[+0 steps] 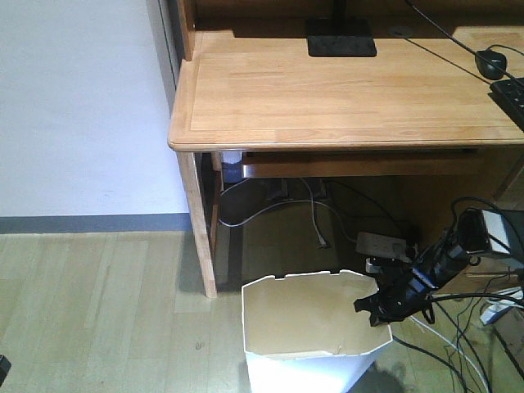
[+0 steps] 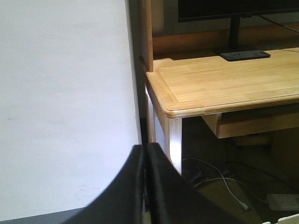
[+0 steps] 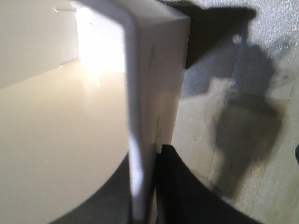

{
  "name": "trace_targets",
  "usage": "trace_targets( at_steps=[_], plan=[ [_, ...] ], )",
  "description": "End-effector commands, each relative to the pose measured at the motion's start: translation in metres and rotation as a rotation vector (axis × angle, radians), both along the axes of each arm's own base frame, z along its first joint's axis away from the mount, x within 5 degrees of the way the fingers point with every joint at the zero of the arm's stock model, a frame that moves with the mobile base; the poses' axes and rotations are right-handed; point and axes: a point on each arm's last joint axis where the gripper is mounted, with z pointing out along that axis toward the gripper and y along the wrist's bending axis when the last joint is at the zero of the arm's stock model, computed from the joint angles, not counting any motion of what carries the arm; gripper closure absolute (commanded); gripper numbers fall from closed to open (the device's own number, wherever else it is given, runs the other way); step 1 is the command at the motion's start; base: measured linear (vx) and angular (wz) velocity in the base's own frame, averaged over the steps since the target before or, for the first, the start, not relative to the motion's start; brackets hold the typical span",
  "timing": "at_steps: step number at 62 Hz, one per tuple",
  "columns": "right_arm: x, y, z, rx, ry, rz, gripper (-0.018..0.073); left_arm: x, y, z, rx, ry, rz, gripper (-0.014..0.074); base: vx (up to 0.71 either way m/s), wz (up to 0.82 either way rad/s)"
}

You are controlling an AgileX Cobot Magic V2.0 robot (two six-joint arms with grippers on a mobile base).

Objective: Move trash bin to bedside with robot
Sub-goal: 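Close the right gripper on the bin's rim nearest the gripper, then lift the white bin slightly with the right gripper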

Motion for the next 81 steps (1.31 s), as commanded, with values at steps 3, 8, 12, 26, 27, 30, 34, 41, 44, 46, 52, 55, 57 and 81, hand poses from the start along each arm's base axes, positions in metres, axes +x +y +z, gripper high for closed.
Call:
trace_targets(
  at_steps=[3,8,12,26,27,30,34,41,44,46,52,55,57,81],
  plan=[
    [0.030,-0.008,0.049,0.117,-0.115,-0.073,0.0568,0.000,-0.001,0.001,-0.012,-0.063,-0.007,0.0603,0.00,0.00],
    [0.024,-0.014,0.057,0.177,-0.152,-0.091,0.0566,0.000,-0.001,0.001,-0.012,-0.063,-0.007,0.0603,0.00,0.00],
    [0.020,-0.017,0.066,0.235,-0.180,-0.111,0.0566,0.000,-0.001,0.001,-0.012,-0.063,-0.007,0.0603,0.00,0.00],
    [-0.003,-0.027,0.102,0.333,-0.247,-0.166,0.0564,0.000,-0.001,0.001,-0.012,-0.063,-0.007,0.0603,0.00,0.00],
    [-0.005,-0.027,0.105,0.334,-0.249,-0.159,0.0564,0.000,-0.001,0.001,-0.012,-0.063,-0.007,0.0603,0.00,0.00],
    [-0.010,-0.026,0.113,0.338,-0.251,-0.132,0.0564,0.000,-0.001,0.001,-0.012,-0.063,-0.007,0.0603,0.00,0.00],
    [-0.018,-0.023,0.128,0.343,-0.253,-0.104,0.0564,0.000,-0.001,0.001,-0.012,-0.063,-0.007,0.0603,0.00,-0.01],
    [-0.029,-0.017,0.153,0.373,-0.269,-0.070,0.0564,0.000,-0.001,0.001,-0.012,-0.063,-0.007,0.0603,0.00,-0.01],
    [-0.033,-0.016,0.165,0.372,-0.273,-0.069,0.0564,0.000,-0.001,0.001,-0.012,-0.063,-0.007,0.0603,0.00,0.00],
    [-0.039,-0.014,0.170,0.374,-0.267,-0.070,0.0564,0.000,-0.001,0.001,-0.012,-0.063,-0.007,0.0603,0.00,0.00],
    [-0.050,-0.010,0.190,0.385,-0.276,-0.059,0.0564,0.000,-0.001,0.001,-0.012,-0.063,-0.007,0.0603,0.00,0.00],
    [-0.053,-0.008,0.200,0.402,-0.288,-0.056,0.0564,0.000,-0.001,0.001,-0.012,-0.063,-0.007,0.0603,0.00,0.00],
    [-0.054,-0.006,0.207,0.418,-0.306,-0.051,0.0564,0.000,-0.001,0.001,-0.012,-0.063,-0.007,0.0603,0.00,0.00],
    [-0.059,0.002,0.234,0.502,-0.369,-0.069,0.0564,0.000,-0.001,0.001,-0.012,-0.063,-0.007,0.0603,0.00,0.00]
  ],
)
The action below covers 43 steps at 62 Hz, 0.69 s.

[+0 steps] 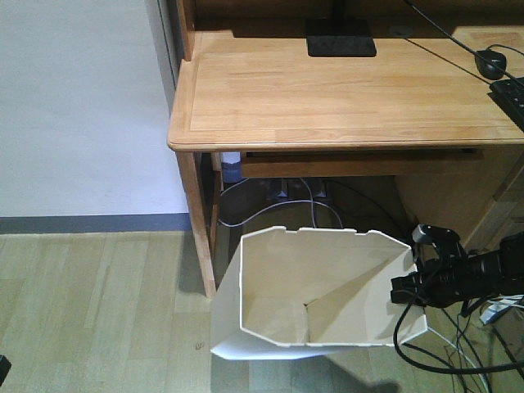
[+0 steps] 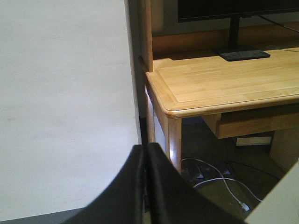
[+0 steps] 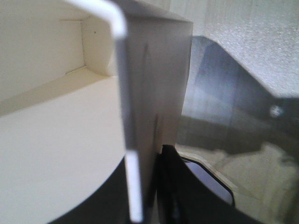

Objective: Move trash bin to bedside with robot
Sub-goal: 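Lift the white bin slightly with the right gripper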

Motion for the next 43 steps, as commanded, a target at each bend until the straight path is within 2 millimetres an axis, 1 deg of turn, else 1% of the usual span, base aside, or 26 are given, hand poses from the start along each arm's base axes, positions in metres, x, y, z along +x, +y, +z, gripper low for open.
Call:
trace_targets(
  at_steps=[1,9,43],
  plan=[
    [0.0142,0.0148,0.0351,0.239,-0.129,-0.003,0.0564,0.0003,-0.0005,0.0006,-0.012,-0.063,-0.007,0.0603,0.00,0.00],
    [0.0143,0.0170,0.0375,0.274,-0.136,0.002,0.0564,0.0003,-0.0005,0.0006,-0.012,-0.063,-0.007,0.0603,0.00,0.00],
    [0.0143,0.0169,0.0374,0.272,-0.136,0.002,0.0564,0.0003,-0.0005,0.0006,-0.012,-0.063,-0.007,0.0603,0.00,0.01]
  ],
)
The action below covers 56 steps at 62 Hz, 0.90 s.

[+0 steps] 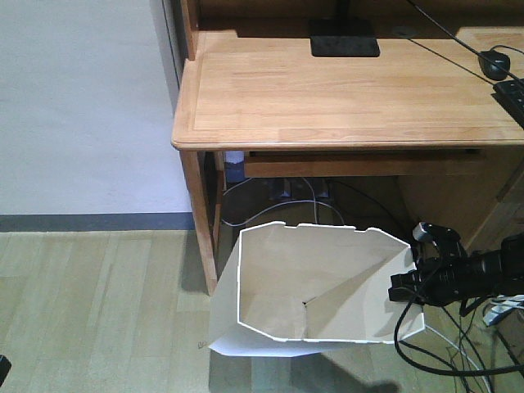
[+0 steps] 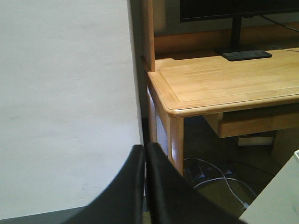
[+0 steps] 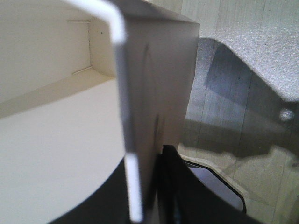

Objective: Move trash bin to bedside with robot
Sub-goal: 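Lift the white bin slightly with the right gripper, then hold the bin in the right gripper while the base turns toward the bed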

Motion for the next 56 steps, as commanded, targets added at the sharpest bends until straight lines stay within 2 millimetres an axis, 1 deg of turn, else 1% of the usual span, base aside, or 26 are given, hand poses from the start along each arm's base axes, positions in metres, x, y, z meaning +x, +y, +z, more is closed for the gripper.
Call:
trace_targets(
  at_steps=[1,15,28,56],
  plan=[
    [0.0134,0.0153,0.0362,0.247,-0.134,0.013,0.0564,0.0003,-0.0005,0.0006,-0.012,-0.063,-0.007,0.0603,-0.02,0.07],
    [0.0134,0.0153,0.0362,0.247,-0.134,0.013,0.0564,0.0003,-0.0005,0.0006,-0.012,-0.063,-0.007,0.0603,-0.04,0.16],
    [0.0134,0.0153,0.0362,0.247,-0.134,0.013,0.0564,0.0003,-0.0005,0.0006,-0.012,-0.063,-0.007,0.0603,-0.06,0.33],
    [0.0134,0.0153,0.0362,0.247,-0.134,0.013,0.0564,0.0003,-0.0005,0.0006,-0.012,-0.063,-0.007,0.0603,-0.02,0.57]
  ],
)
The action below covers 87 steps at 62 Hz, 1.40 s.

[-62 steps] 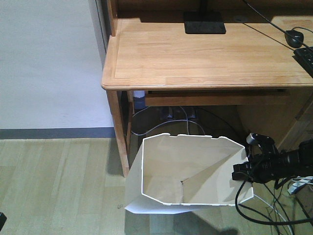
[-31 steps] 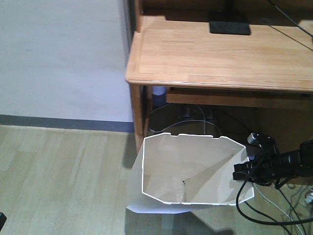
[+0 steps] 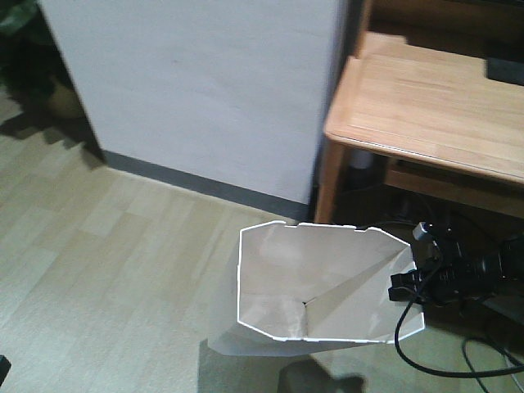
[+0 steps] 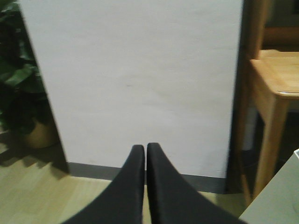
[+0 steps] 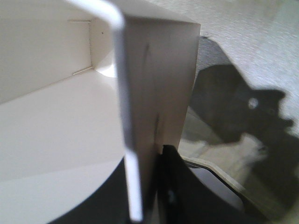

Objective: Move trash bin to bedside with robot
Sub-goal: 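Hold the bin in the right gripper while the base turns toward the bed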

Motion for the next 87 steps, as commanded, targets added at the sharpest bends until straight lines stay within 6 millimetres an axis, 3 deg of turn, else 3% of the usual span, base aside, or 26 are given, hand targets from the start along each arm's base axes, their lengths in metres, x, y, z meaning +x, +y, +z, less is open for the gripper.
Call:
trace_targets(
  at_steps=[1,87],
  plan=[
    [0.0134,0.0155,0.0361,0.245,-0.134,0.015,0.0564,0.0003,-0.0005,0.0006,-0.012,-0.063,-0.007,0.0603,0.03,0.59],
    [0.0134,0.0154,0.0361,0.245,-0.134,0.015,0.0564,0.0003,-0.0005,0.0006,-0.012,-0.063,-0.007,0.0603,0.12,0.53]
  ],
)
